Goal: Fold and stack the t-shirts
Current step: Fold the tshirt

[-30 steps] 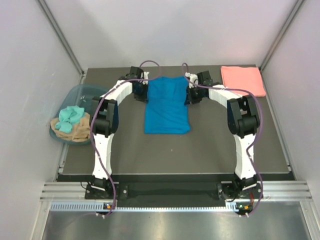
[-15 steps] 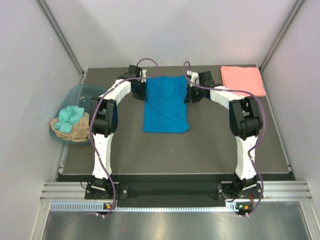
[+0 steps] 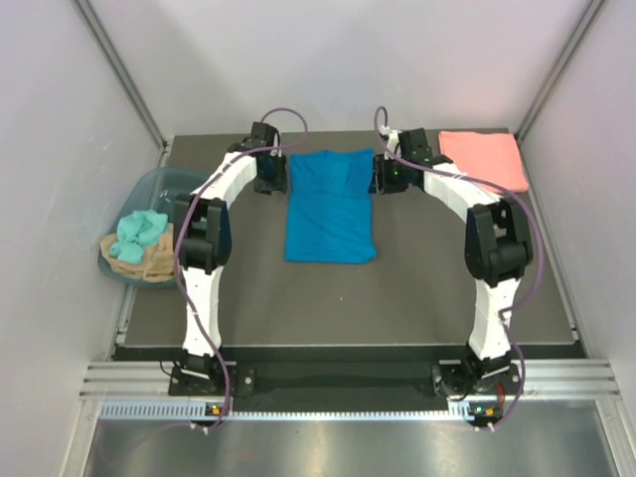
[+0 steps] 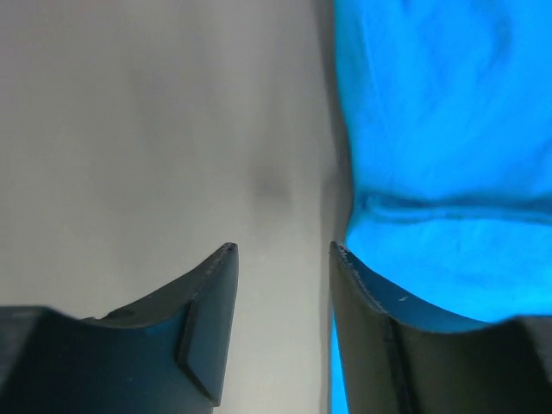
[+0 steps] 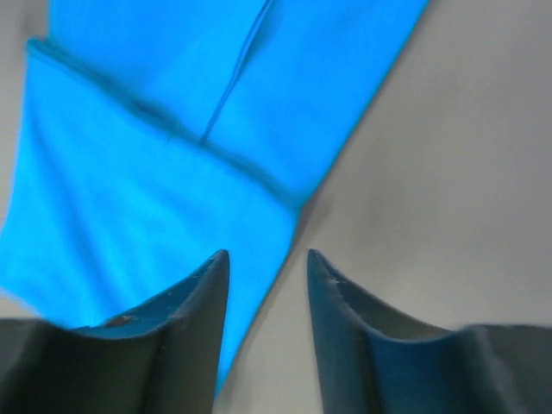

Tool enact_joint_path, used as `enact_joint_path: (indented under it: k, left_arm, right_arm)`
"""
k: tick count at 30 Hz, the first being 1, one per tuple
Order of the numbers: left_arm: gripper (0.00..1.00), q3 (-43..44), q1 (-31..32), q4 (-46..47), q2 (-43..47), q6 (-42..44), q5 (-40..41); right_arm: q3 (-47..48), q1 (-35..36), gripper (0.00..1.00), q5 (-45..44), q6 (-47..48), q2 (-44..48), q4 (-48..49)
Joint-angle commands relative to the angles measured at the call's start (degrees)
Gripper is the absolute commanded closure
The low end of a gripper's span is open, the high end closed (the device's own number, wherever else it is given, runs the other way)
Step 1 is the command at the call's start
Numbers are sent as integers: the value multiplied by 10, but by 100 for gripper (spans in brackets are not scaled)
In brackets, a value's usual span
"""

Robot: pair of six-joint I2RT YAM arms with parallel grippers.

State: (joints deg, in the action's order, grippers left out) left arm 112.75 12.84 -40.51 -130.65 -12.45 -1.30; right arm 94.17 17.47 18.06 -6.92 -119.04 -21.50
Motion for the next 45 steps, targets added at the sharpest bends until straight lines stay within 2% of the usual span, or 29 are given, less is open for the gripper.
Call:
enact_joint_path:
  k: [1, 2, 4, 5, 7, 10, 16, 19, 23, 27, 31, 32, 33, 34, 37, 39, 45]
  left_arm:
    - [50, -35, -3, -19, 94, -26, -7]
    - [50, -50, -3, -15, 118, -33, -56]
    - [50, -91, -1, -13, 141, -45, -101]
    - [50, -115, 2, 1, 169, -63, -159]
    - [50, -205, 6, 72, 197, -87, -222]
    - [50, -301, 7, 131, 228, -115, -263]
    - [50, -382, 7, 112, 213, -123, -174]
    - [50, -384, 7, 86, 195, -122, -117]
    - [50, -366, 7, 51, 212, -119, -85]
    - [50, -324, 8, 17, 240, -113, -87]
    - [50, -290, 10, 3, 252, -101, -103]
    - [51, -303, 10, 17, 263, -101, -117]
    - [51, -318, 10, 34, 271, -101, -170]
    - [51, -333, 12, 81, 278, -107, -192]
    - [50, -373, 20, 113, 275, -120, -243]
    - [50, -388, 20, 112, 249, -120, -238]
    - [50, -440, 20, 105, 218, -117, -151]
  right_arm:
    - [-70, 30, 65, -15, -48, 118, -29]
    - [-88, 42, 70, -1, -56, 139, -29]
    - [-147, 57, 79, 15, -78, 160, -17]
    - [-167, 72, 79, 20, -84, 180, -8]
    - [-220, 85, 79, 29, -97, 194, 16]
    - [-282, 95, 78, 38, -104, 209, 50]
    - [-344, 93, 74, 28, -81, 183, 90]
    - [-346, 92, 72, 15, -72, 178, 76]
    - [-342, 92, 69, 34, -75, 228, 56]
    - [-325, 92, 69, 35, -92, 257, 41]
    - [-308, 92, 75, 31, -100, 237, 54]
    - [-307, 92, 75, 30, -103, 224, 59]
    - [-307, 92, 76, 30, -105, 218, 65]
    - [-307, 92, 76, 28, -106, 212, 80]
    - [-304, 92, 73, 7, -107, 185, 108]
    - [-303, 91, 73, 2, -105, 165, 133]
    - [-300, 82, 71, -38, -101, 132, 138]
